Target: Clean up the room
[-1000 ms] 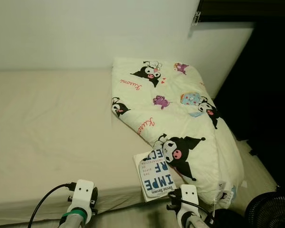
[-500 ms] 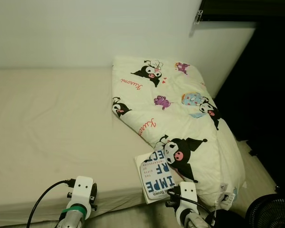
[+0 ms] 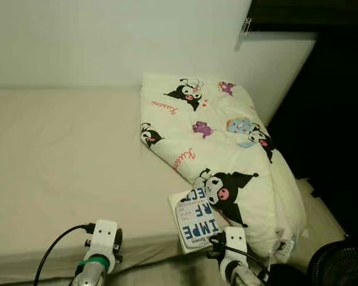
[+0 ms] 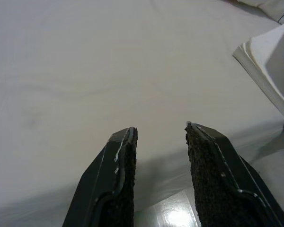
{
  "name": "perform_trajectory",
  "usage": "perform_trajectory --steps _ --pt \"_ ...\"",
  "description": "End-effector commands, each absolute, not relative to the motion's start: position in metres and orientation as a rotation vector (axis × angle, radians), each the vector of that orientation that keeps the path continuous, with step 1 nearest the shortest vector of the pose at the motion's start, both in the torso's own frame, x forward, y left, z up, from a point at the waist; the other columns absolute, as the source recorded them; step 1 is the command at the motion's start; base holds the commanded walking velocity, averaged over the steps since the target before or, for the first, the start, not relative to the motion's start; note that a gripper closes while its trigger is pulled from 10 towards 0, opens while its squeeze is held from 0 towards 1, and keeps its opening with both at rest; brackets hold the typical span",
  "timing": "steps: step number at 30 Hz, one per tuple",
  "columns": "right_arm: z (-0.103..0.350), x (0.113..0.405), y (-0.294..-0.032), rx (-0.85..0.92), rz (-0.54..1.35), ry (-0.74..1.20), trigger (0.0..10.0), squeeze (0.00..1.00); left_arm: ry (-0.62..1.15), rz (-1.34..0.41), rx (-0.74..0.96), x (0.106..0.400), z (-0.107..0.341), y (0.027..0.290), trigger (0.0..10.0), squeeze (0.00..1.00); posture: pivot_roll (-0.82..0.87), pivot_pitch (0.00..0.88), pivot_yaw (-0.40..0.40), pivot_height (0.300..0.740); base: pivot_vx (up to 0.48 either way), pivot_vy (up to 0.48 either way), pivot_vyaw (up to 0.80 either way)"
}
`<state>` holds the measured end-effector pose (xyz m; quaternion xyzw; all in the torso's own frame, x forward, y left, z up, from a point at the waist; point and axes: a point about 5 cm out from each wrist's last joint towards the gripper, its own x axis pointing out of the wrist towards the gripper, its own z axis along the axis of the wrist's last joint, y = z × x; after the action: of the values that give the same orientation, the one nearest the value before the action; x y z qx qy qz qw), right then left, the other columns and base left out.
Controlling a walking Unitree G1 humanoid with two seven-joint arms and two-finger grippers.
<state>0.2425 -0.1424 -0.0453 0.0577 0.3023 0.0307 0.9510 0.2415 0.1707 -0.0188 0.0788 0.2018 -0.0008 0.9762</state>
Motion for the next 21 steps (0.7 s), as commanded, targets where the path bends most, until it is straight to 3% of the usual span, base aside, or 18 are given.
perform_trajectory --steps 1,21 --pt "-0.0479 0.2387 -0.1437 0.128 0.053 0.623 10.0 0.00 0.432 -0.002 0.159 0.2356 -0.0238 0.1703 10.0 0.00 0.06 0.015 0.005 0.666 0.000 0.000 0.00" --pt "-0.0461 0.2407 -0.1420 0.136 0.076 0.611 10.0 0.00 0.436 -0.001 0.159 0.2317 -0.0258 0.1691 10.0 0.00 0.06 0.009 -0.012 0.652 0.000 0.000 0.00"
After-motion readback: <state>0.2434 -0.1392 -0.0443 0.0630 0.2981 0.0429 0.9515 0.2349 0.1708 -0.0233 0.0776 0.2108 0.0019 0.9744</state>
